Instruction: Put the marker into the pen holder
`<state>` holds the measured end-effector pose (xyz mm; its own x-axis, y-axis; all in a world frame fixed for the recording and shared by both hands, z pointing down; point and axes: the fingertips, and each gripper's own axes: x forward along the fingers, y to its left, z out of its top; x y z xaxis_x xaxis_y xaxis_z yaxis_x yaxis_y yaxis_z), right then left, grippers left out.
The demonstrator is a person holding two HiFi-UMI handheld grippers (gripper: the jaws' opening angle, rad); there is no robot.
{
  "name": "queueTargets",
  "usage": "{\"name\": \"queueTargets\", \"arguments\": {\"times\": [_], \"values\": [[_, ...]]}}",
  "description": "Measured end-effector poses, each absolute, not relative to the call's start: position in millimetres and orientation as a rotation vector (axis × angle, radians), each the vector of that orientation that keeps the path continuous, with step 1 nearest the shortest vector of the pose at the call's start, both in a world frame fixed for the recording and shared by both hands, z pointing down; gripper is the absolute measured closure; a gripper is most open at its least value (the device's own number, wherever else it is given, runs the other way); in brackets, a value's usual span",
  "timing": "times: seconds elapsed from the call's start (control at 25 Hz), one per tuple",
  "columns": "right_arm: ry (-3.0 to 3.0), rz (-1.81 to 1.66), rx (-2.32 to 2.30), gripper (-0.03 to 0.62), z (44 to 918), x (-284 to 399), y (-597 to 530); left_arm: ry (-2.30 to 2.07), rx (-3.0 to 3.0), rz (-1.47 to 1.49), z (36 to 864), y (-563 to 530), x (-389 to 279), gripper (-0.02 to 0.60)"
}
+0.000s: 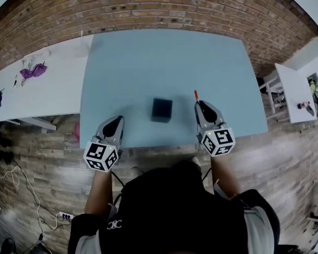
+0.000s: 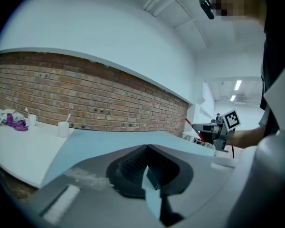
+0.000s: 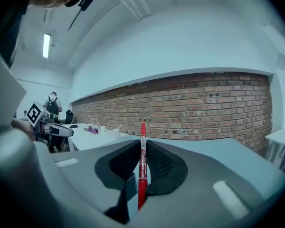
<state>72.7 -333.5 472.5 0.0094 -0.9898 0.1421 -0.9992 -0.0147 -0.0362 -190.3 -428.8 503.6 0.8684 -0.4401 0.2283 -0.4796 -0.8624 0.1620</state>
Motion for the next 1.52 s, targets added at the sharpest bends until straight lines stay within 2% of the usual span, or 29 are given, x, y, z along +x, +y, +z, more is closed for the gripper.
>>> {"name": "queueTargets", "arguments": {"times": [0.24,0.52,0.72,1.04,1.32,1.52], "values": [[-1.964,0.240,2.265,0.546,483.6,13.9,-305.2,-0.516,2.822,0.313,518.7,-457.5,-231.2,0.575],[-1.895,0.231,2.065,0.546,501.1,-21.3,-301.7,-0.383,2.848,0.331,522.1,-443.6,-227.6,0.575],[-1.809,0.167,1.744,0.546,517.2,-23.0,-323.2,-0.320,2.844,0.333,523.4,-422.5,-224.8,0.575],[-1.384,-0.210,0.956,0.546,567.2,-16.5,-356.4,-0.325,2.839,0.316,527.0,-402.5,-217.2,0.575],[-1.216,-0.310,0.563,0.546,601.1,-2.2,-371.2,-0.392,2.841,0.312,524.8,-392.1,-217.7,0.575],[-1.210,-0.355,0.461,0.546,609.6,-8.6,-387.8,-0.468,2.825,0.321,526.3,-391.2,-229.5,0.575]]}}
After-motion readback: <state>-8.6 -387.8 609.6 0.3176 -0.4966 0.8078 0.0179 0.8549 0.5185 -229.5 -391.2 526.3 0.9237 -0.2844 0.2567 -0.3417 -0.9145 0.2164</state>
